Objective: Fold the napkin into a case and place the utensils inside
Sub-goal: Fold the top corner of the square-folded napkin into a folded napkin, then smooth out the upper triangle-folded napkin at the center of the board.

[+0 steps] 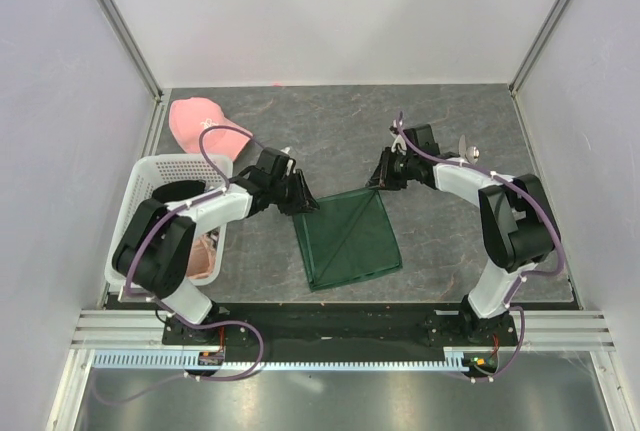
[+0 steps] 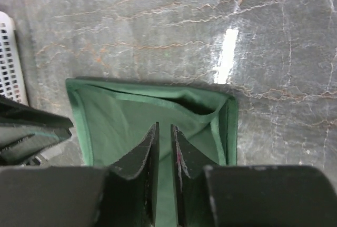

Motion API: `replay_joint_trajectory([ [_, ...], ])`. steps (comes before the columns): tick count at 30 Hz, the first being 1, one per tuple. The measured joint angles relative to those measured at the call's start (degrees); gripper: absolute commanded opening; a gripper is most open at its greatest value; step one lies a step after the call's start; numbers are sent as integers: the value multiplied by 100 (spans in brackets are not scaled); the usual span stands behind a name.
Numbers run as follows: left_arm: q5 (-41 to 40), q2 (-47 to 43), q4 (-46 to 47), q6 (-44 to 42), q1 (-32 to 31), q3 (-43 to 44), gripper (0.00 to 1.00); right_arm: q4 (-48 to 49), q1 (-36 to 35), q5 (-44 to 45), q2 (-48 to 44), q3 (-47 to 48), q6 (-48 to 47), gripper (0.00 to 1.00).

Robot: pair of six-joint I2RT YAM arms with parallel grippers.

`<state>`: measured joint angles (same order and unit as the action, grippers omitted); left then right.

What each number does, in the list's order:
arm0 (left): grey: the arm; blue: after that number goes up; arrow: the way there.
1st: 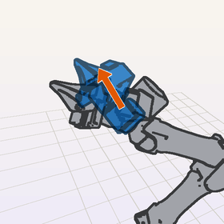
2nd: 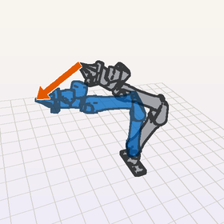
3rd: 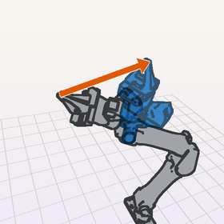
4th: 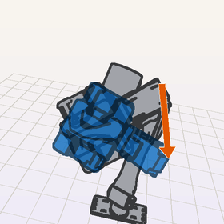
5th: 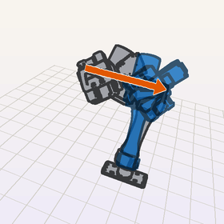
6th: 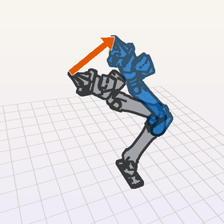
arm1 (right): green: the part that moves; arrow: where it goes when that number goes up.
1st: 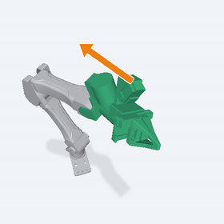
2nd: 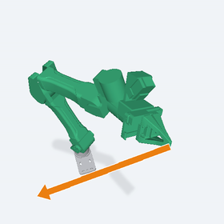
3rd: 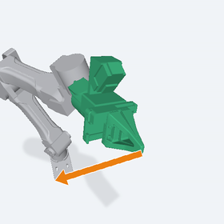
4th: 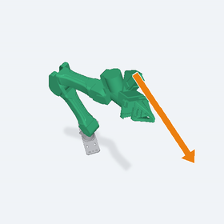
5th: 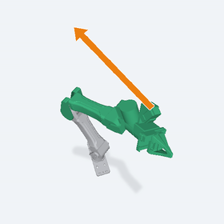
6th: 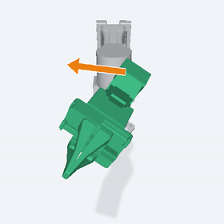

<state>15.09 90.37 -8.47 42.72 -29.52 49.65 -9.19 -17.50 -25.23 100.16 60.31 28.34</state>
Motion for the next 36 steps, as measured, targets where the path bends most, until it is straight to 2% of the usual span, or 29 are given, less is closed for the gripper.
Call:
replay_joint_trajectory([
  [3, -9, 267, 0, -85, 61, 146, 39, 63, 0, -11, 140, -9, 11, 20],
  [7, -232, 323, -70, -260, 94, 205, 52, 101, 0, -11, 160, -83, 24, 21],
  [9, -415, 297, -149, -365, 94, 227, 54, 140, 0, -11, 153, -170, 37, 21],
  [13, -734, 236, -376, -553, 118, 291, 54, 133, 0, -2, 20, -509, 44, 20],
  [20, -756, 514, -520, -706, 236, 605, 46, 170, 0, 26, -238, -1014, 85, 7],
  [27, -767, 850, -573, -782, 245, 837, 45, 356, 0, 26, -236, -1169, 164, 6],
  [29, -772, 887, -599, -791, 245, 866, 42, 402, 0, 26, -232, -1187, 184, 5],
  [33, -778, 981, -625, -826, 245, 903, 21, 457, 0, 28, -208, -1191, 199, 5],
  [36, -802, 994, -667, -848, 245, 903, 10, 498, 0, 28, -188, -1191, 210, 4],
])
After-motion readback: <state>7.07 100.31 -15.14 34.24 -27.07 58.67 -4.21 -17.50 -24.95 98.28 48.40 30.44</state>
